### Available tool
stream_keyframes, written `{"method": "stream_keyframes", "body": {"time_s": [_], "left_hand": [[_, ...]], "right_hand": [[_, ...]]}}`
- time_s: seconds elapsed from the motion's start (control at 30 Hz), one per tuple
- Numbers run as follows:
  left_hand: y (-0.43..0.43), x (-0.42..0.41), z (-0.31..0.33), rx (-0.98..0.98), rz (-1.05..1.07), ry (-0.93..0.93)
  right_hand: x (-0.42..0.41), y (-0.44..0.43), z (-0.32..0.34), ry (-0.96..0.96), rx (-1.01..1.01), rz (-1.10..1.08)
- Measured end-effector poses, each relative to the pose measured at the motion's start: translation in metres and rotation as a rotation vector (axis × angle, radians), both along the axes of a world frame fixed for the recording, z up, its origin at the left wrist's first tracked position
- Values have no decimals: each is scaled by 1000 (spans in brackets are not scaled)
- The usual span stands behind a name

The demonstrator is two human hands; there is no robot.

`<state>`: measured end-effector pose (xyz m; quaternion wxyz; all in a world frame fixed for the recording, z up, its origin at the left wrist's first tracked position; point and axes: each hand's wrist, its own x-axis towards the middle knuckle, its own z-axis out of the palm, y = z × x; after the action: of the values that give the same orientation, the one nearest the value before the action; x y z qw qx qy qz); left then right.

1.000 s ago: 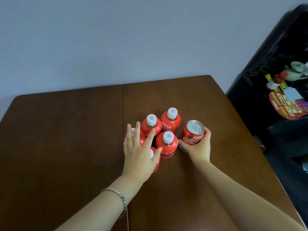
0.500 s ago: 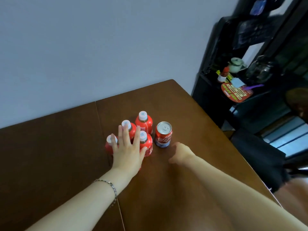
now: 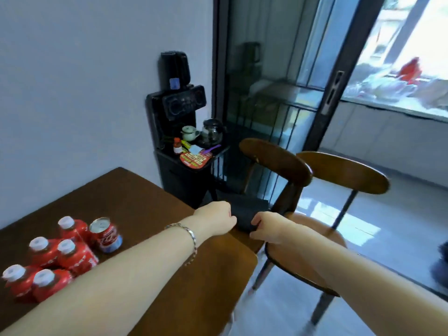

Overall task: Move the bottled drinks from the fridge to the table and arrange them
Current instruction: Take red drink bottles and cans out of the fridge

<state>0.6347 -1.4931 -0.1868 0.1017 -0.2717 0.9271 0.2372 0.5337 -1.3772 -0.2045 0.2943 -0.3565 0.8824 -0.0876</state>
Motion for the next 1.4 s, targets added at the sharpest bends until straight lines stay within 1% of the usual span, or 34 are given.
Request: {"method": "stream_keyframes", "body": {"time_s": [0.1,0.13,0.2,0.23,0.3,0.33,0.37,0.53,0.67,0.8,0.9,1.0,1.13,1.3,1.4], "left_hand": [[101,-60,25,-8,-136,34],[124,-74,30,4,-170,52],[177,-106,39,22,-251,96],[223,-131,43,24,-319,101],[275,-159,50,30,-397,102],[318,-179,54,30,-467,103],[342,-191,56,18,-515,107],[522,-251,80,-29,-889,158],[643,-292,96,-45,-1106,186],[774,-335,116,7,-1327,219],[854,-359,131,54,-1437,247],[939,-377,150,44,-1557,270],[1047,-395,167,60,-1689,359],[1172,-405,175,100,-1802,452],[1242,-408,179,138,-1824,487]], "right_hand": [[-41,126,37,50,43,-81],[-49,156,46,47,57,-110],[-67,223,58,130,74,-221],[-76,278,64,167,78,-307],[-86,337,69,184,71,-420],[-91,382,75,201,84,-487],[-95,408,77,203,84,-510],[-104,583,106,254,147,-785],[-107,697,122,260,181,-990],[-117,819,139,320,286,-1190],[-123,891,158,341,275,-1355],[-123,960,180,383,267,-1527],[-115,1043,189,448,245,-1702],[-113,1139,190,515,337,-1795],[-117,1196,201,544,410,-1772]]}}
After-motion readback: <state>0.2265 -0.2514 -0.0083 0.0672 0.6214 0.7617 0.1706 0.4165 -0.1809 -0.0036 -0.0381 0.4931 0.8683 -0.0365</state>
